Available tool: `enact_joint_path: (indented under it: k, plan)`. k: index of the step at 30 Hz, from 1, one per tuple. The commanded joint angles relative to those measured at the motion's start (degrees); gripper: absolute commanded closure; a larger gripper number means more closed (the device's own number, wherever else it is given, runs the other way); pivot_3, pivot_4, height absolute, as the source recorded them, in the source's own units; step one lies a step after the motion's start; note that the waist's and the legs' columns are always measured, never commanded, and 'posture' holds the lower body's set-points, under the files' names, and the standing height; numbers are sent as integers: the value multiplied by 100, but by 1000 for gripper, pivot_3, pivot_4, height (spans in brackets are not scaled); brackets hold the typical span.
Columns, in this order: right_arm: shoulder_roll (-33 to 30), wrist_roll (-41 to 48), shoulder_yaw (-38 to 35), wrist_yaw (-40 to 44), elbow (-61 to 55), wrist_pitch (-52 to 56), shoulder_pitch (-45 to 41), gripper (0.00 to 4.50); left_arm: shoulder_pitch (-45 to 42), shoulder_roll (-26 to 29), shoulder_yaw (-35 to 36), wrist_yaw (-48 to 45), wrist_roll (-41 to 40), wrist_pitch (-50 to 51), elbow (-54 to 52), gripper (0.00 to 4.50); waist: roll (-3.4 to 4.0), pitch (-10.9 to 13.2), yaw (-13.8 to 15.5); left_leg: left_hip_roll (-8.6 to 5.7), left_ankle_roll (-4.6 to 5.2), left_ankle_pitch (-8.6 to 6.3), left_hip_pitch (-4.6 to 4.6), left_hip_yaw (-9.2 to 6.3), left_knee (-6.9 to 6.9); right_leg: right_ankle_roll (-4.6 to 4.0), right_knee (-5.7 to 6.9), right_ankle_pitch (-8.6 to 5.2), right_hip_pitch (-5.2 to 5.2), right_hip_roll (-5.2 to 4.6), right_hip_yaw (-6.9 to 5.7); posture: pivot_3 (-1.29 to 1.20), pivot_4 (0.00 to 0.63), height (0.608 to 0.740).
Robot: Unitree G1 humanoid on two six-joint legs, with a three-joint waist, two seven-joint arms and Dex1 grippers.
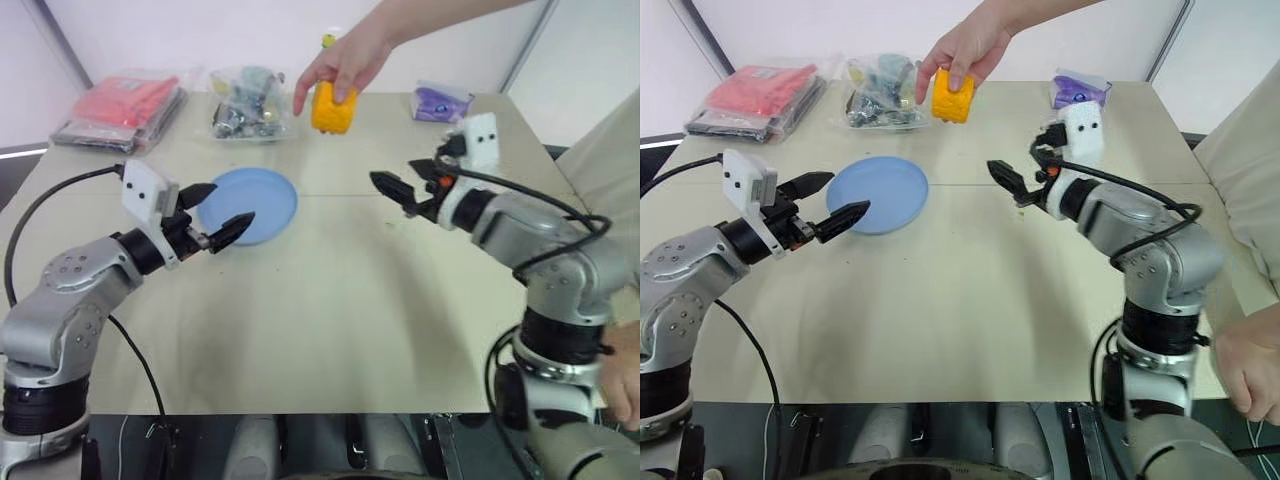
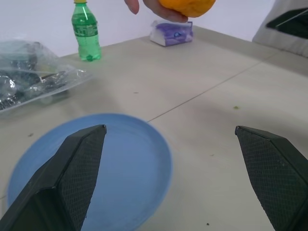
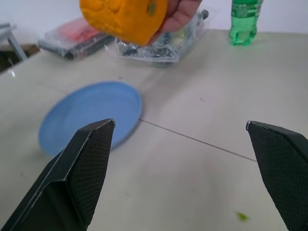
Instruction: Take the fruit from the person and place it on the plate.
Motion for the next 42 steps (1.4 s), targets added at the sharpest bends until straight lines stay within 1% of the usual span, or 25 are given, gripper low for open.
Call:
enact_joint_path:
  k: [1, 2, 6, 12, 26, 42]
  plan:
    - [898, 18, -441, -964, -139, 355, -612, 35, -173, 26, -10, -45, 51, -137, -32, 0, 1, 0, -16, 0, 0, 0, 0, 0, 0, 0, 1, 0, -2, 1, 0, 0, 150, 731]
    - [1107, -20, -530, -1140, -121, 418, -728, 35, -193, 21, -25, -49, 63, -139, -21, 0, 2, 0, -19, 0, 0, 0, 0, 0, 0, 0, 7, 0, -6, 1, 0, 0, 150, 731]
    - [1588, -99, -652, -1515, -19, 484, -1017, 35, -253, 0, -96, -66, 109, -144, -6, 0, 3, -1, -11, -1, 0, 0, 0, 0, -1, 0, 9, 0, -6, 0, -1, 0, 150, 731]
    - [1853, -95, -533, -1616, 153, 334, -1236, 35, -288, -3, -117, -51, 121, -149, -14, 0, 3, -1, -37, -2, 0, 0, -1, 0, -1, 0, 9, 0, -7, -1, -1, 0, 150, 731]
    - [1715, -176, -240, -1329, 917, -276, -1609, 35, -282, 10, 5, 0, -4, -88, -129, 0, 3, -1, -50, -1, 1, 0, -1, -1, -4, 0, 7, 0, -7, 0, -1, 0, 150, 731]
    - [1527, -694, 348, -849, 2229, -1658, -1804, 35, -113, -32, 52, 259, -114, -29, -407, 0, 4, 0, -56, 0, 1, 0, -1, -1, -10, -1, 1, 0, -8, 0, -1, 0, 150, 731]
